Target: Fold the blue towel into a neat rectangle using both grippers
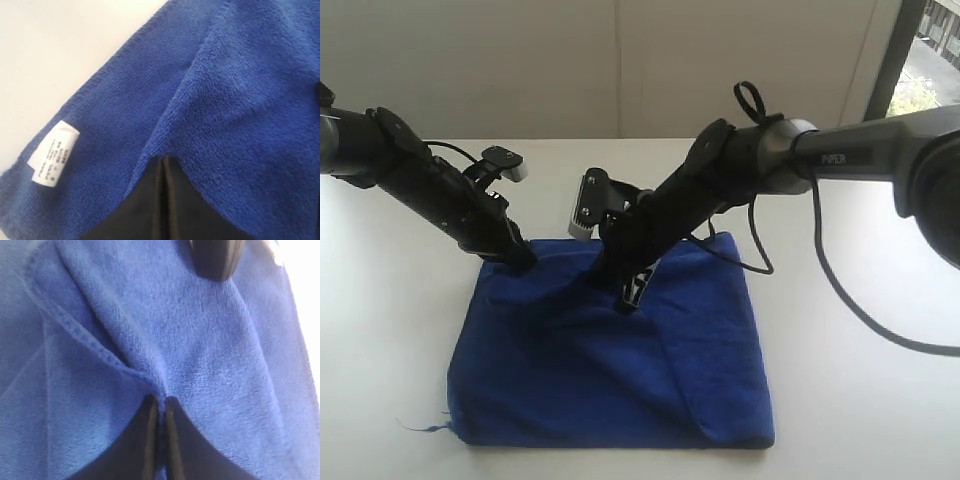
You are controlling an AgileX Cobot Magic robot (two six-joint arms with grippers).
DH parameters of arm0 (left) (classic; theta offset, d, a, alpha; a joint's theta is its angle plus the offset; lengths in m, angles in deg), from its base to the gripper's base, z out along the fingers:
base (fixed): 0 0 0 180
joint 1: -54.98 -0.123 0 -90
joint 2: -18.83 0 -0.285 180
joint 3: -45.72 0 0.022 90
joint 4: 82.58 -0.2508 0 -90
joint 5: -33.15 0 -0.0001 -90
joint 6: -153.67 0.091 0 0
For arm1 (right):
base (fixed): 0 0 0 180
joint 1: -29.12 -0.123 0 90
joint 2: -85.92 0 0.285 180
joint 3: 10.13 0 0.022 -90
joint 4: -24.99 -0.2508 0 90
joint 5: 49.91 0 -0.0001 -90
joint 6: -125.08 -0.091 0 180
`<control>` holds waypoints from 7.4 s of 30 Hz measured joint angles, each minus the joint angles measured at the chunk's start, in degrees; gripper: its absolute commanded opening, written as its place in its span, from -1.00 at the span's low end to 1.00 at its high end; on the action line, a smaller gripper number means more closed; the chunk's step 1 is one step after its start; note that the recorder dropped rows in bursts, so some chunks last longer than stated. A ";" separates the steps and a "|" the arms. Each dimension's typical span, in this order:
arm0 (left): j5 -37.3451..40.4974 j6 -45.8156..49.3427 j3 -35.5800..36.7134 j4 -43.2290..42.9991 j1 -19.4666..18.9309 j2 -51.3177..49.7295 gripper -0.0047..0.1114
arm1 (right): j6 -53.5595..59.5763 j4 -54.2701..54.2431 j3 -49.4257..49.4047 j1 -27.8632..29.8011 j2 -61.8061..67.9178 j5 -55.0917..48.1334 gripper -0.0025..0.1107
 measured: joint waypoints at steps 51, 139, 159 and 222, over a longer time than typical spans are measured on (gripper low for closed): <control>0.50 0.00 0.00 -0.10 0.00 0.00 -0.91 | -15.37 15.02 0.00 -6.04 -6.81 -4.37 -0.07; 0.40 0.00 0.00 -0.21 0.00 0.00 -0.91 | -29.78 13.76 0.00 -25.24 -2.01 -4.42 -0.96; 0.40 0.00 0.00 -0.21 0.00 0.00 -0.91 | -27.72 8.83 0.00 -25.24 -0.27 -5.23 -0.60; 0.40 0.00 0.00 -0.21 0.00 0.00 -0.91 | -39.54 21.13 0.00 -25.24 -2.30 -6.47 -0.96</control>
